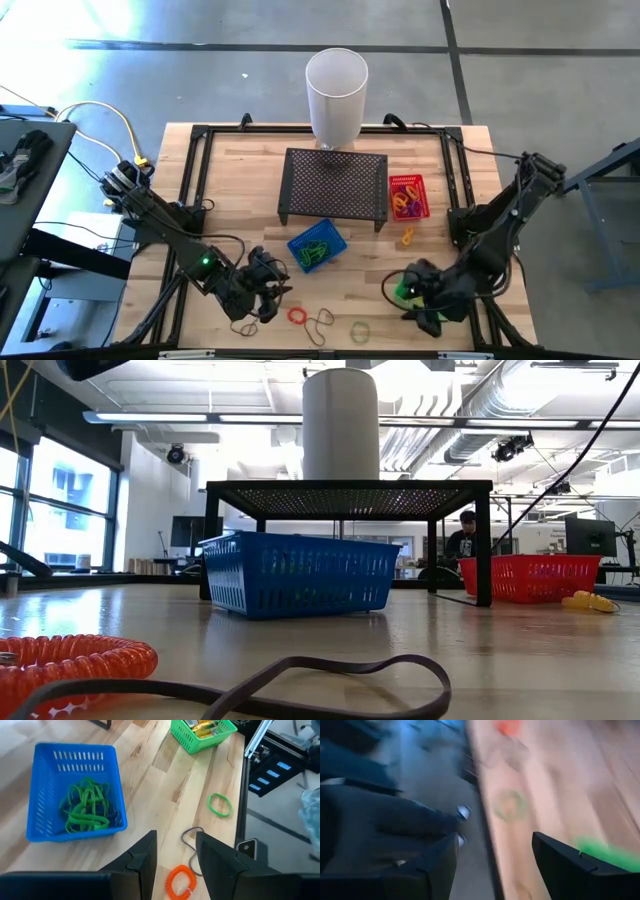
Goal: Pick & Place Office Desk Supplies
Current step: Put the green rubber band into the blue bin
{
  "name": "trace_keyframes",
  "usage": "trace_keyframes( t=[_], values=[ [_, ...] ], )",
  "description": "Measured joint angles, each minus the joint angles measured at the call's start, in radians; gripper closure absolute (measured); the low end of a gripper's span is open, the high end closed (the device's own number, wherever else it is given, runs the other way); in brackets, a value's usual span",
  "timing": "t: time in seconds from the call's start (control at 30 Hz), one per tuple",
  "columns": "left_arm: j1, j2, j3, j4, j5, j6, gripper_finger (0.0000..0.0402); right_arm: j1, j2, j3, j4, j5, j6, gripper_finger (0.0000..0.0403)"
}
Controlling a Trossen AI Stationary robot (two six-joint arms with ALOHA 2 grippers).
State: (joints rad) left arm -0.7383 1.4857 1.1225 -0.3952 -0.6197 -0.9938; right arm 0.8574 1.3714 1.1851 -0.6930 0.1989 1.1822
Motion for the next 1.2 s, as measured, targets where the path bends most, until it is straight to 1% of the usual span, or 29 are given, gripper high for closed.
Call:
trace_keyframes(
  t=[0.1,0.2,0.3,0.4,0.47,0.67,0.73,0.8,0.87,0.93,1.07,1.13,1.2],
  values=[
    [-0.003,0.000,0.000,0.000,0.010,-0.064,0.0271,0.000,-0.007,0.001,0.174,0.038,-0.203,0.0162],
    [-0.008,0.000,0.000,0.000,0.013,-0.113,0.0271,0.000,-0.007,0.001,0.322,0.046,-0.379,0.0163],
    [-0.022,0.000,0.000,0.000,0.016,-0.144,0.0271,0.000,-0.003,0.001,0.434,0.045,-0.492,0.0163],
    [-0.035,0.000,0.000,0.000,0.017,-0.152,0.0271,0.000,-0.002,0.001,0.509,0.034,-0.531,0.0163],
    [-0.043,0.000,0.000,-0.001,0.017,-0.167,0.0271,-0.008,-0.002,0.001,0.536,0.049,-0.548,0.0163],
    [-0.060,0.000,0.000,-0.001,0.017,-0.191,0.0271,-0.061,0.026,0.001,0.489,0.063,-0.551,0.0163],
    [-0.066,0.000,0.000,-0.001,0.017,-0.192,0.0271,-0.077,0.046,0.005,0.446,0.058,-0.551,0.0163],
    [-0.071,0.000,0.000,-0.001,0.017,-0.187,0.0271,-0.087,0.072,0.057,0.367,0.049,-0.549,0.0163],
    [-0.076,0.000,0.000,-0.001,0.017,-0.184,0.0271,-0.101,0.116,0.153,0.248,0.033,-0.549,0.0163],
    [-0.079,0.000,0.000,-0.002,0.017,-0.172,0.0271,-0.112,0.185,0.279,0.093,0.031,-0.560,0.0163],
    [-0.083,0.000,0.000,-0.002,0.017,-0.121,0.0271,-0.126,0.349,0.549,-0.235,0.076,-0.570,0.0163],
    [-0.083,0.000,0.000,-0.002,0.017,-0.091,0.0271,-0.138,0.418,0.643,-0.362,0.099,-0.510,0.0163],
    [-0.083,0.000,0.000,-0.002,0.017,-0.065,0.0271,-0.156,0.473,0.687,-0.455,0.072,-0.418,0.0163]
  ],
)
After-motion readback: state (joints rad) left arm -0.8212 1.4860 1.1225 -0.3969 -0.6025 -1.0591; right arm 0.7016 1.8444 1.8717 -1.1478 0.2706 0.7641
